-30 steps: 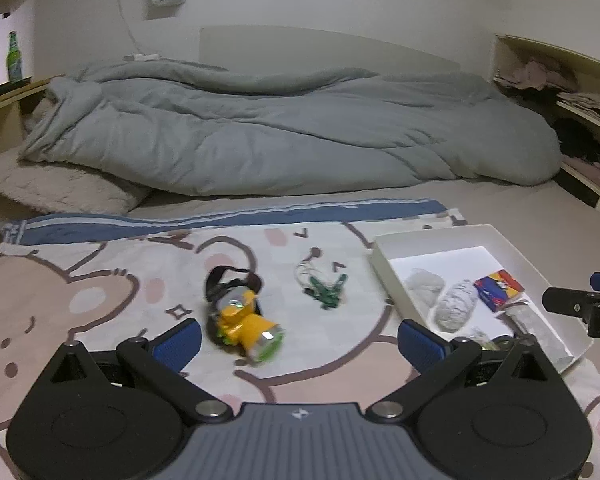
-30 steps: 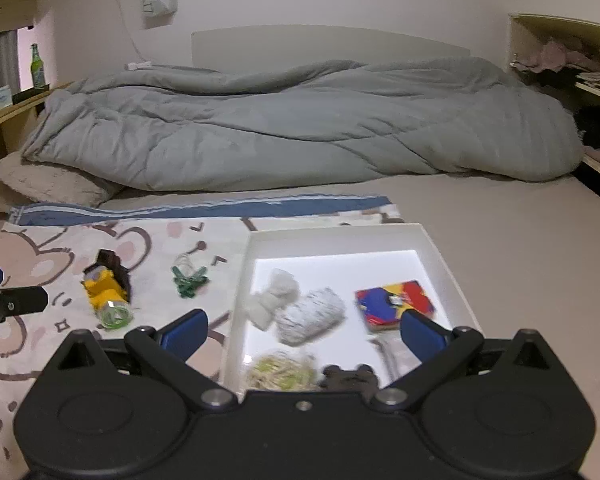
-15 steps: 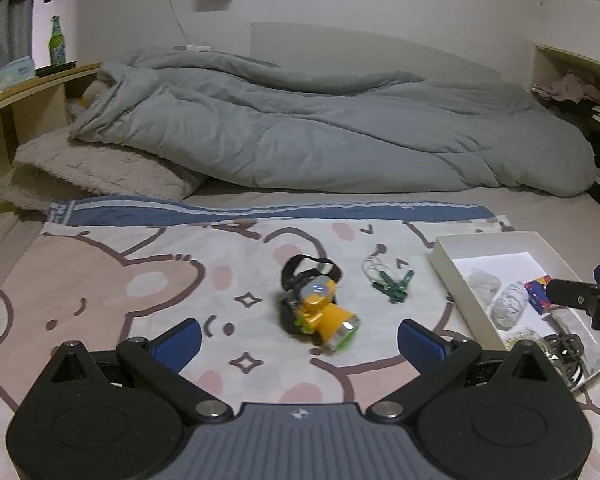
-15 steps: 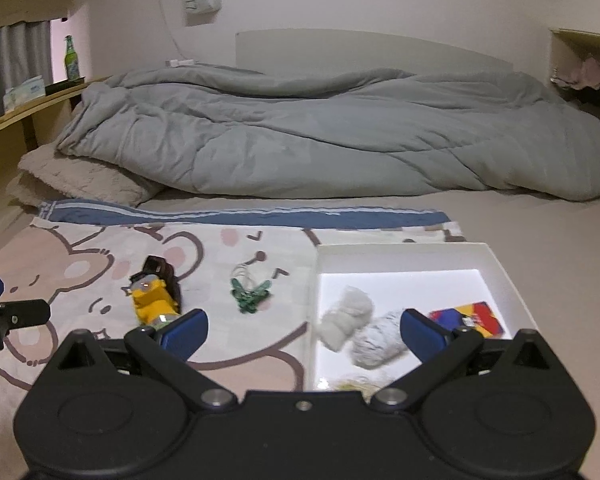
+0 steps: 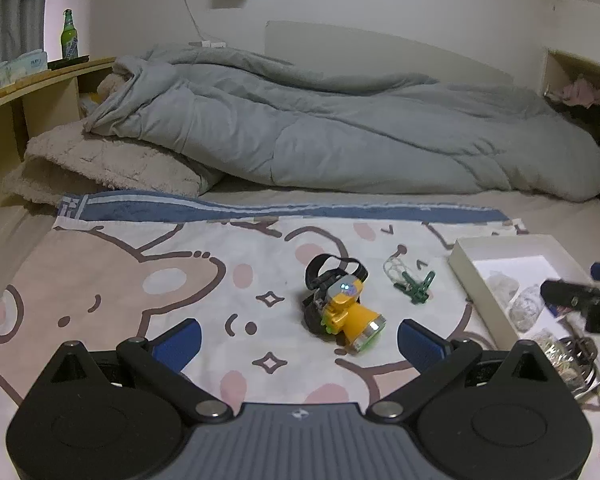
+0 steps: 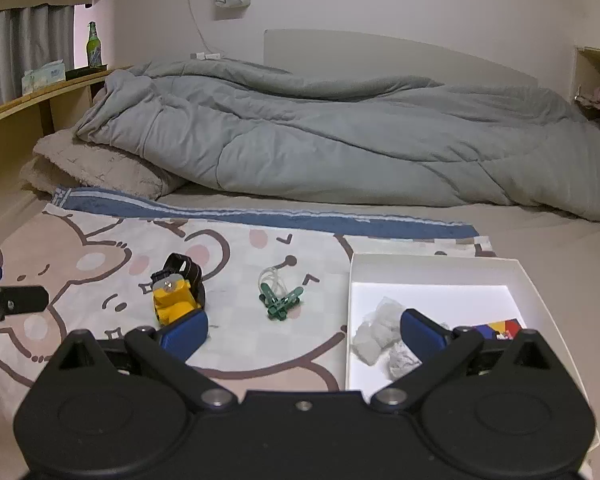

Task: Organize objects
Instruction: 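Move the left tool to the yellow headlamp while the right tool approaches the green clothespins, then grasp the yellow headlamp with the left tool while the right tool grasps the green clothespins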

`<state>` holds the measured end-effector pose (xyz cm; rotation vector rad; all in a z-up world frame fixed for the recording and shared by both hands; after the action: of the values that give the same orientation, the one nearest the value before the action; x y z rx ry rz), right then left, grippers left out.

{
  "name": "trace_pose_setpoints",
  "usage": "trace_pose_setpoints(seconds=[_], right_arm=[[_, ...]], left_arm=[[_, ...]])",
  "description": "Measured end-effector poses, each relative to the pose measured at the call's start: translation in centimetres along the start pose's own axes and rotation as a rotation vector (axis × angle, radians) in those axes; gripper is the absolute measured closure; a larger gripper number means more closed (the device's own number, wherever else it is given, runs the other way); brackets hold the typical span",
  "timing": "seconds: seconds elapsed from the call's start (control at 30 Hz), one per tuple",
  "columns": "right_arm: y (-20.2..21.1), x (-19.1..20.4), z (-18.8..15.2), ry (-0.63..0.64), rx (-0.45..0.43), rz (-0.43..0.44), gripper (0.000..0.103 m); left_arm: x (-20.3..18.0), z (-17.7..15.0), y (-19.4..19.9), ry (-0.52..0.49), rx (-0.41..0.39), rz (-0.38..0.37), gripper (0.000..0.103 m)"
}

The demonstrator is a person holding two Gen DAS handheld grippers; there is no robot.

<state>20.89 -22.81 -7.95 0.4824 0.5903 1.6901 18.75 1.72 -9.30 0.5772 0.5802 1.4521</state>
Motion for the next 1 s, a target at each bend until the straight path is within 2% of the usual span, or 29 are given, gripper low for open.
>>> trace_pose_setpoints(seconds=[0.27, 0.47, 0.6, 0.67, 0.8, 0.93, 1.0], right_arm=[[-0.7, -0.4, 0.3, -0.035, -0.035, -0.001, 0.000], [-2.2, -1.6, 1.0, -0.113, -0.034, -0.012, 0.000], [-4.1, -2.1, 1.5, -0.155, 0.015, 0.008, 0.001], [-5.0, -2.1, 1.9, -0.157, 0.030, 0.016, 0.014], [-6.9, -1.8, 2.6, -0.153, 0.052, 0.049, 0.022], [-9.2, -1.0, 2.9, -0.141, 0.088, 0.154, 0.046], [-10.2, -0.9, 2.9, -0.145, 0.099, 0.168, 0.051]], left_arm=[[-0.2, 0.0, -1.0, -0.015, -0.005, 0.026, 0.000], [-0.7, -0.1, -2.3, 0.103, 0.043, -0.034, 0.002], [-1.4, 0.1, -3.0, 0.144, 0.051, -0.062, 0.007], [-1.8, 0.2, -3.6, 0.143, 0.054, -0.063, 0.008], [-2.4, 0.3, -5.1, 0.154, 0.081, -0.086, 0.015], [-2.8, 0.3, -6.7, 0.210, 0.112, -0.124, 0.020], [-3.0, 0.1, -7.3, 0.225, 0.127, -0.134, 0.021]])
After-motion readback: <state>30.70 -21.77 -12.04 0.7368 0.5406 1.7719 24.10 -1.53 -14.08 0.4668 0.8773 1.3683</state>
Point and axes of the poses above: each gripper's, at about its wrist camera, not at the fingertips, and y roughly against the way its jaws point, x to its left, z to its top, the point moved 8 cm from there along -y, roughly the way its jaws point, and after that the axes turned 4 degrees about x, right-handed, at the moved point
